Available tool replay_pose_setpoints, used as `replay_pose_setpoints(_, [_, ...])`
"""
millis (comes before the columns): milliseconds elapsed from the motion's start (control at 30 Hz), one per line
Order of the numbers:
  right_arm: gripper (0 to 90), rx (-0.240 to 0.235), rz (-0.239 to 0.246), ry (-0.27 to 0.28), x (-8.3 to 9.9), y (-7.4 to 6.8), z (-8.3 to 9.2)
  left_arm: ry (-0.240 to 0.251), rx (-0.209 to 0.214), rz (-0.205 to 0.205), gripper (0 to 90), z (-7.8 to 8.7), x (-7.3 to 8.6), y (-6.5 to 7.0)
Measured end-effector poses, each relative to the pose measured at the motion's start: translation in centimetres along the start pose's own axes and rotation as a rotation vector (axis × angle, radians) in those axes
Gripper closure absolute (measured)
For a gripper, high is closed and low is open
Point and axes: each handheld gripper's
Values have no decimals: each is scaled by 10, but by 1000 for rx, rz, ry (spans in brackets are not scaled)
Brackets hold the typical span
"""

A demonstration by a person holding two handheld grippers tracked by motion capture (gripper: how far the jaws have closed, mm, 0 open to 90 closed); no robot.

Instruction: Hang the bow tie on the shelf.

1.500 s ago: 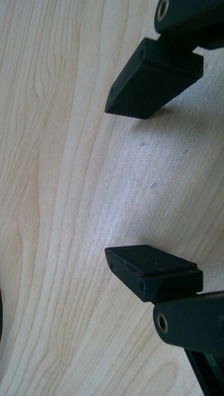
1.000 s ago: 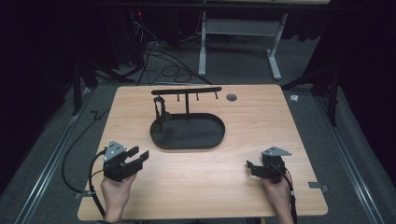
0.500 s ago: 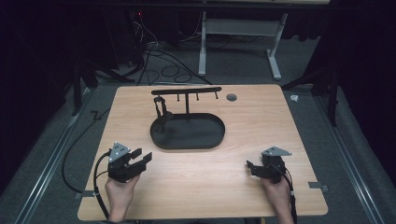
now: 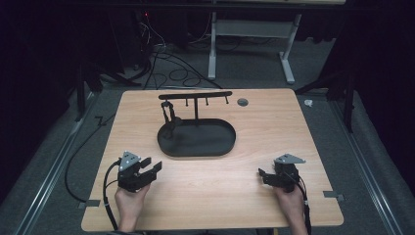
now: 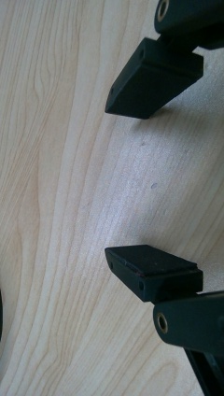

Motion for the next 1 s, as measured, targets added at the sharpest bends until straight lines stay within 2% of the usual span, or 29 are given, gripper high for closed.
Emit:
replay_pose_setpoints(333, [273, 0, 0, 0, 0, 0, 0, -19, 4, -1, 504, -12, 2, 3])
replay_pose_setpoints(600, [273, -1, 1, 2, 0, 0, 0, -55, -7, -36, 493, -25, 4, 8])
replay_pose_setpoints(767, [273, -2, 0, 1, 0, 0, 0, -43, -12, -38, 494, -32, 6, 10])
replay_pose_setpoints(1000, [273, -3, -1, 2, 0, 0, 0, -54, -23, -65, 494, -40, 5, 14])
Point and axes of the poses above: each handheld gripper's, and its own axes: z roughly backward along the jaws, x roughly out of its underside, y roughly to its right, and after that the axes turned 3 degrees about x, right-handed
